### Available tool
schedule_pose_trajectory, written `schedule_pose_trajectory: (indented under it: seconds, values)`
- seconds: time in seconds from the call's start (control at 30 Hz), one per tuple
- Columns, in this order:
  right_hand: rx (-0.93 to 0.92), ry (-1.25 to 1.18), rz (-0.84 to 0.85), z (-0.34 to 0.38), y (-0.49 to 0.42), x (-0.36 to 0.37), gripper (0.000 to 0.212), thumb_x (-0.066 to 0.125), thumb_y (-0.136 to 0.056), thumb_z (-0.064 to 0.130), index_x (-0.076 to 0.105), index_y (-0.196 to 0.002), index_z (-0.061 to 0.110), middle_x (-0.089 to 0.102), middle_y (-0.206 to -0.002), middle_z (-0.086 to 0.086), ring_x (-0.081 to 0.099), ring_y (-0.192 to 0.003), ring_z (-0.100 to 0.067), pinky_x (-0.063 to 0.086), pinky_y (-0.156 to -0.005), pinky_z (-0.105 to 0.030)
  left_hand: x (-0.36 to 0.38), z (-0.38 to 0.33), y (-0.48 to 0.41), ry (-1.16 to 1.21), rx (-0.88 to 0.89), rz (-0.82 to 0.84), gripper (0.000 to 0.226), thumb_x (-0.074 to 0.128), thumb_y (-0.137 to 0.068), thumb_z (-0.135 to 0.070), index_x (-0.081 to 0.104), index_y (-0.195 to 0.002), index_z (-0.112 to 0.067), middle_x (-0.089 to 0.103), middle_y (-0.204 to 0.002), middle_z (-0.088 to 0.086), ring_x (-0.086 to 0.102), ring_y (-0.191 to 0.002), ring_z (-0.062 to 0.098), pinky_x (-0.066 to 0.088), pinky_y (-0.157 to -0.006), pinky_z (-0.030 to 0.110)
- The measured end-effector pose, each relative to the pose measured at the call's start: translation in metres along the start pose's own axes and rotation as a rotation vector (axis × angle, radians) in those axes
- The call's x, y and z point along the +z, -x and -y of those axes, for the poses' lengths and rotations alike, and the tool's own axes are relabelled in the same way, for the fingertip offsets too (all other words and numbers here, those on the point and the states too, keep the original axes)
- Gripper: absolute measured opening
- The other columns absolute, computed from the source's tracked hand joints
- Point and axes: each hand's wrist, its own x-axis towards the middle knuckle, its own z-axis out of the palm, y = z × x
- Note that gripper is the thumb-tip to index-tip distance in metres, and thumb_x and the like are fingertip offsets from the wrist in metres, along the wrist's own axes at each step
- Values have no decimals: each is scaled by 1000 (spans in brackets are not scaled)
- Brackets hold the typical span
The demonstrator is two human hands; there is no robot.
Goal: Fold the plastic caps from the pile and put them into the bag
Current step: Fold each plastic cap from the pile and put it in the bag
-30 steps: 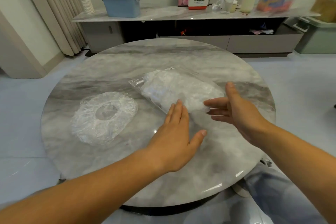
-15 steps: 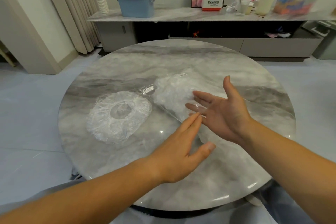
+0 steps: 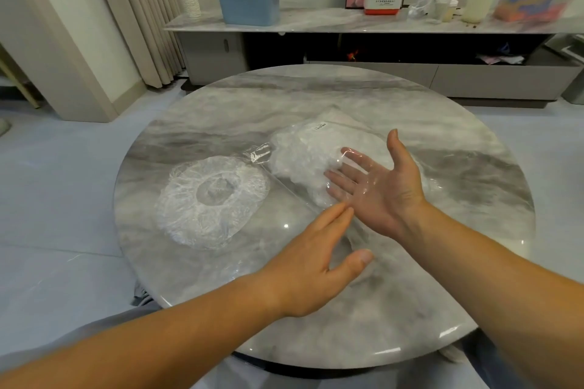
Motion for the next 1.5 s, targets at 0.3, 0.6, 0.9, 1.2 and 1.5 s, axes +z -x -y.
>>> schedule_pose_trajectory:
  seconds: [0.3,0.6,0.9,1.2,1.5]
  values:
    - [-92,-38,-49,17,36,-21,64,64,-93,52,57,-134,4,65,-131,-21,67,-115,-42,50,-103,-57,-6,2,-1,-86,12,21,87,28,-88,-73,8,-161,-30,-1,-166,-21,-5,-146,-14,3,-119,10]
    - [-184,-69,-117,32,50,-33,60,52,-100,51,59,-128,-3,72,-121,-18,70,-111,-37,49,-106,-48,-14,20,-12,-221,119,34,87,31,-87,-74,19,-160,-28,7,-167,-18,4,-150,-7,14,-123,20]
    - [-250,50,-215,36,57,-39,53,50,-102,48,59,-117,-2,74,-112,-20,73,-104,-36,55,-98,-46,-18,29,-18,-283,156,67,83,33,-89,-75,15,-160,-35,-3,-166,-22,-7,-150,-7,17,-125,33]
    - [-574,716,39,-4,76,2,34,54,-91,35,67,-89,3,73,-82,-12,70,-79,-25,58,-75,-38,-41,41,21,-401,91,-90,72,29,-92,-71,32,-154,-34,18,-166,-12,16,-152,6,20,-118,21]
    - [-371,1631,448,-73,65,25,39,44,-102,52,63,-129,30,48,-148,16,31,-138,7,22,-106,-4,-65,83,74,-605,-333,-118,71,17,-93,-70,59,-134,-29,24,-165,2,18,-152,19,15,-121,31]
